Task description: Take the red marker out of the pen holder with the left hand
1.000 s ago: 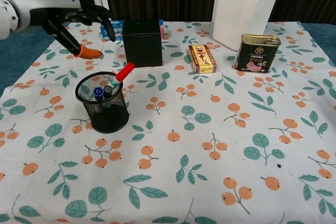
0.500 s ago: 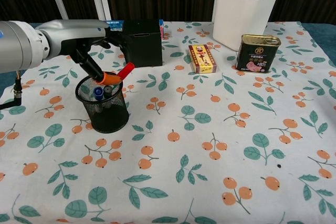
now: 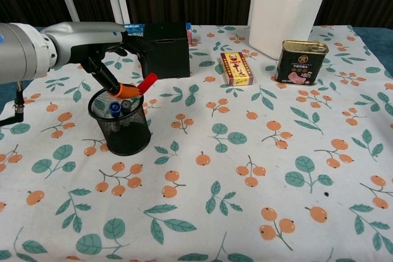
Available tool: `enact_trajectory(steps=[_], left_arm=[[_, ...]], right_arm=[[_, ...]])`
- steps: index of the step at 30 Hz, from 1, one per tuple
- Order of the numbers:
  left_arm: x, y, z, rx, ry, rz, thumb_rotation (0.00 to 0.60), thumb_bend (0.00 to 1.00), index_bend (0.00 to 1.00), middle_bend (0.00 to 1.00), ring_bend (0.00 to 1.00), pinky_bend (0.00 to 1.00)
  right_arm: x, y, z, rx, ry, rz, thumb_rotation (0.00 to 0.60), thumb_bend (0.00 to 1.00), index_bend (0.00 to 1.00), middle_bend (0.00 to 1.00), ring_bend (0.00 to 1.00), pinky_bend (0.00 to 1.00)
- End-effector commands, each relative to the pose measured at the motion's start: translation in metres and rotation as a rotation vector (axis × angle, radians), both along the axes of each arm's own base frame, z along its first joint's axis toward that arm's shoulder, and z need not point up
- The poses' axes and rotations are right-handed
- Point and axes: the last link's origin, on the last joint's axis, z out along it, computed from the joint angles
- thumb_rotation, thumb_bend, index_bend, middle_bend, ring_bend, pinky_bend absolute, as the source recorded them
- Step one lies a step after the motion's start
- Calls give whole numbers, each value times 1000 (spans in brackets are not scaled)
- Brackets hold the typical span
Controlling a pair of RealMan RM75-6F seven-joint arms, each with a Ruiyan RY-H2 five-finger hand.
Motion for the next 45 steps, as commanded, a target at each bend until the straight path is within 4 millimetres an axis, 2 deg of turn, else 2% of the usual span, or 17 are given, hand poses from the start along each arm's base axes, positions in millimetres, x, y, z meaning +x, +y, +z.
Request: enact_trajectory(steps=[1,15,23,27,37,41,45], left_arm=[[0,0,1,2,-2,0,600,317,484,28,0,0],[2,1,1,12,20,1,600,379,522,38,0,0],[8,-2,15,21,-28,-13,600,384,545,46,0,0],[13,-6,30,39,-72,-31,600,384,546,46,0,0],[20,-18,104,134,-222,-50,600,384,546,46,0,0],[8,-18,131,178,-253,-35,600,384,546,46,0,0],[-16,-14,144,195,-261,9,600,384,547,46,0,0]], right_arm=[[0,0,0,-2,-1,0,600,182,195,0,103,187],[0,0,0,-4,-12,-7,600,181,195,0,103,187],[0,0,0,-4,-11,-7,600,181,195,0,103,187],[0,0,0,-4,-9,-6,600,181,195,0,103,187],[0,0,-1,-7,-1,-10,600,181,195,0,103,187],[0,0,-1,-10,3,-11,600,181,194,0,103,187],[0,0,-2,-11,7,-14,600,181,195,0,103,187]])
